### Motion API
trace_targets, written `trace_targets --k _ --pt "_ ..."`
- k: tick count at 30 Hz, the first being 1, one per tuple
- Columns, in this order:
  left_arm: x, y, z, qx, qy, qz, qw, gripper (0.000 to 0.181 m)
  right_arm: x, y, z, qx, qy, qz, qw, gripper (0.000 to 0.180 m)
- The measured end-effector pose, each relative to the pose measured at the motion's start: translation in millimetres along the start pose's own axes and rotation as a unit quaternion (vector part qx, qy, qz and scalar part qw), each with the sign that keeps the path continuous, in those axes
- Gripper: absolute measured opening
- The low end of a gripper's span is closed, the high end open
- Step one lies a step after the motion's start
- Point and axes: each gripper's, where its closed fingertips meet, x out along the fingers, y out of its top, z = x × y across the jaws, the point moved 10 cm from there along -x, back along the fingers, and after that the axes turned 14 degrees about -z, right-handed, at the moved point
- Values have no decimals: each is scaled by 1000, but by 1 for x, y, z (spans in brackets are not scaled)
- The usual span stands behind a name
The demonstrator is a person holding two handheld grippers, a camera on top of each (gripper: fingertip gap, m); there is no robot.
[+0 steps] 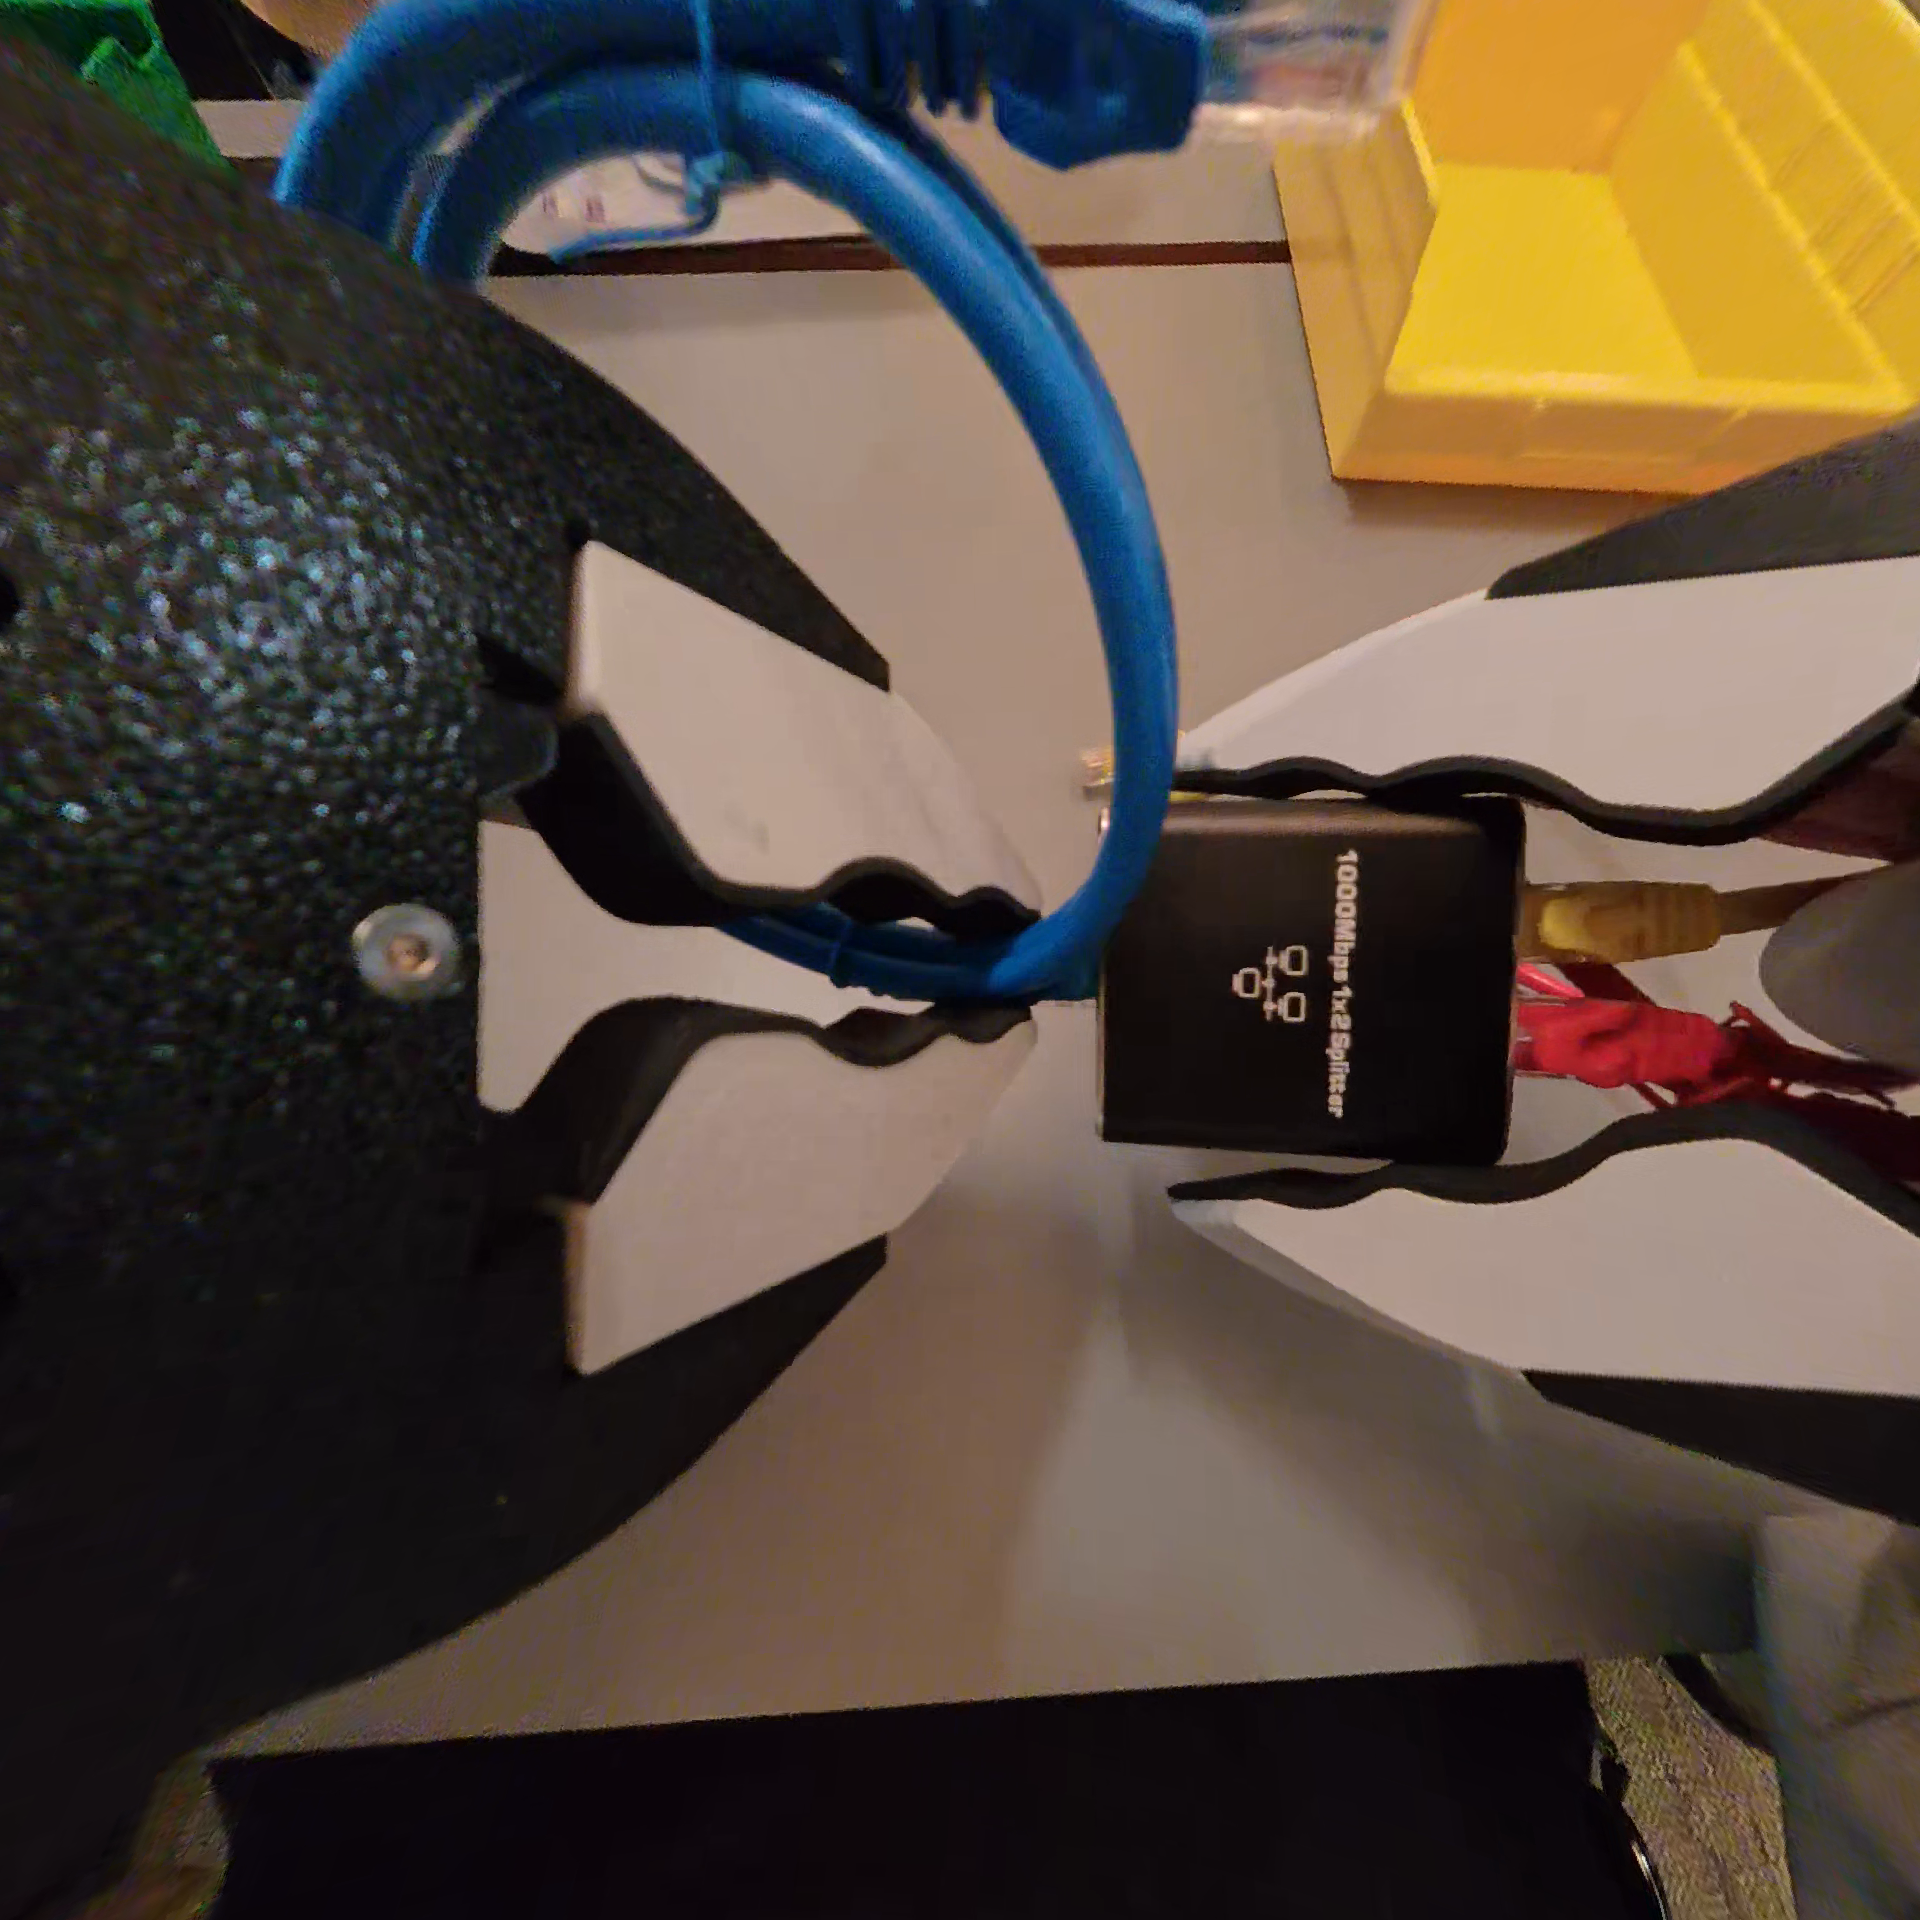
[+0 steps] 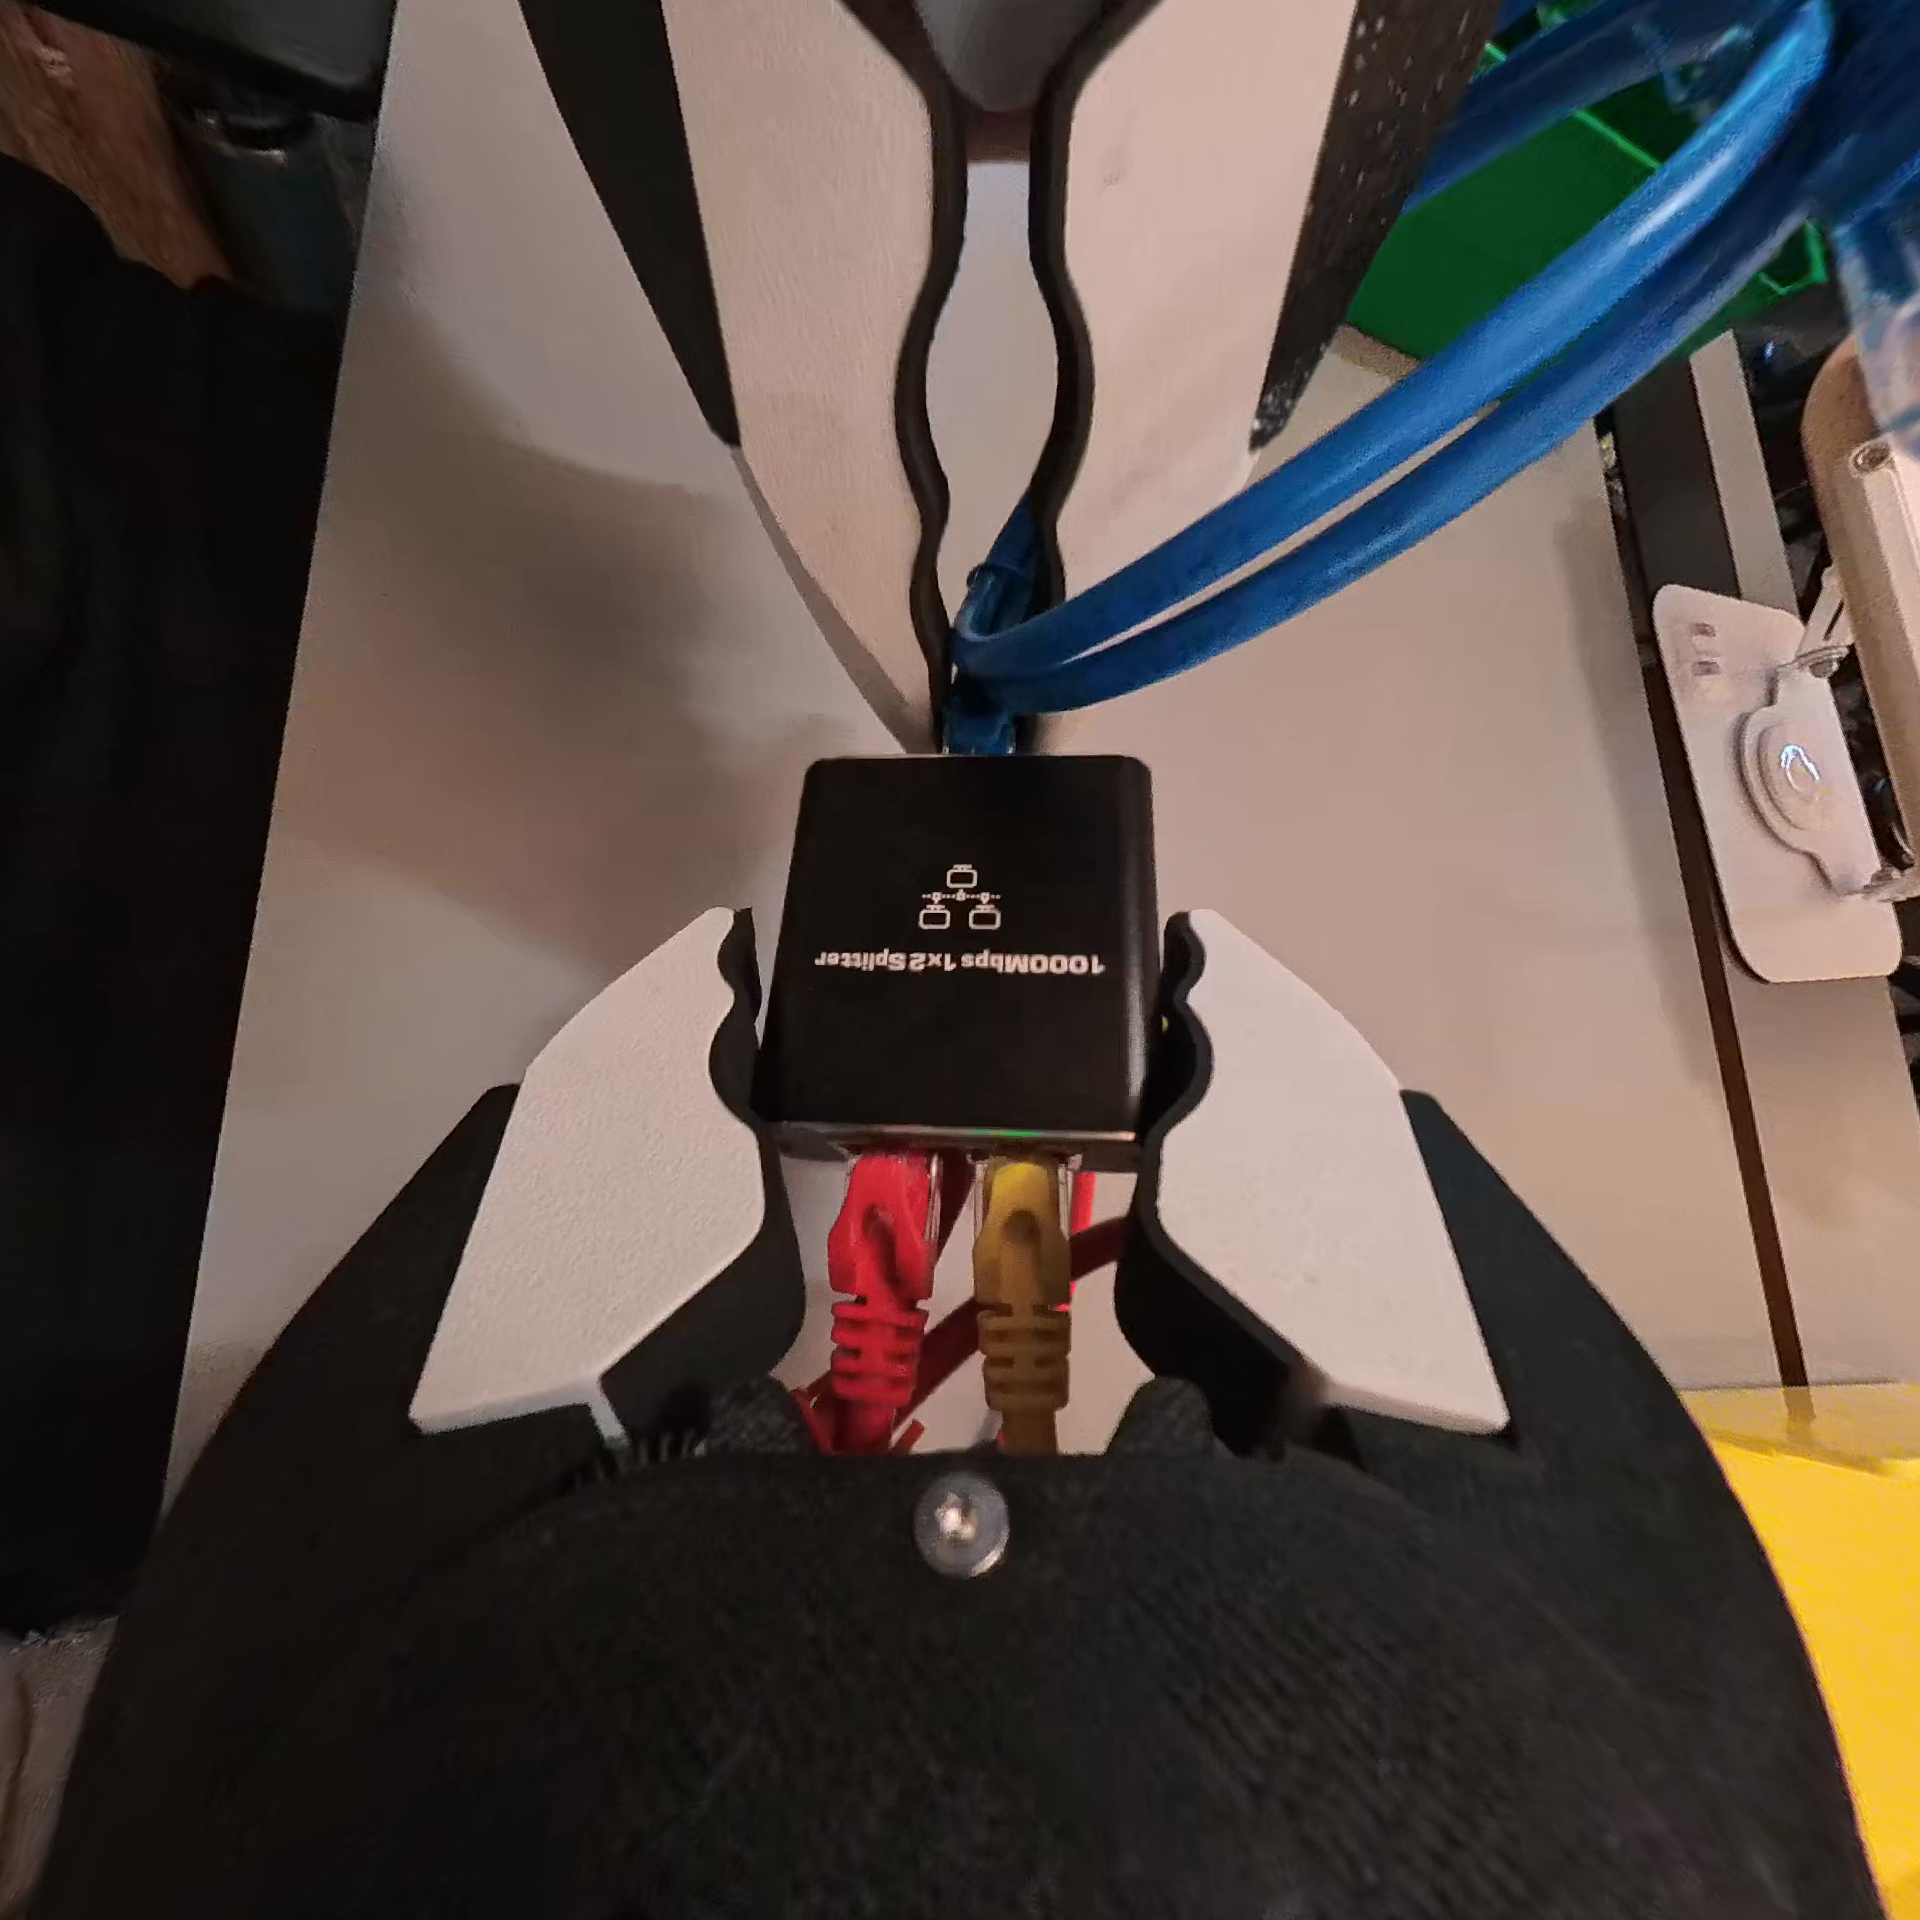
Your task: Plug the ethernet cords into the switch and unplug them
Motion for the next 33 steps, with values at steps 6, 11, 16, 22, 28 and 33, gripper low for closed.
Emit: trace_targets --k 6,11,16,22,28,33 --pt "-10 2 -5 -39 -3 50 998 12 -13 -3 3 10 -25 12 1000 75" --pt "-22 -9 -11 -66 14 71 995 11 -31 -14 6 -25 -144 52 988 65" --pt "-32 -8 -7 -33 44 90 994 11 -36 -17 9 19 -89 189 978 67" --pt "-34 3 -3 -6 55 96 994 11 -28 -12 7 24 -74 169 983 67" --pt "-33 6 -3 13 55 65 996 11 -23 -8 6 18 -62 129 990 64" --pt "-36 3 -10 -28 68 84 994 17 -21 -4 10 26 -93 117 989 64"
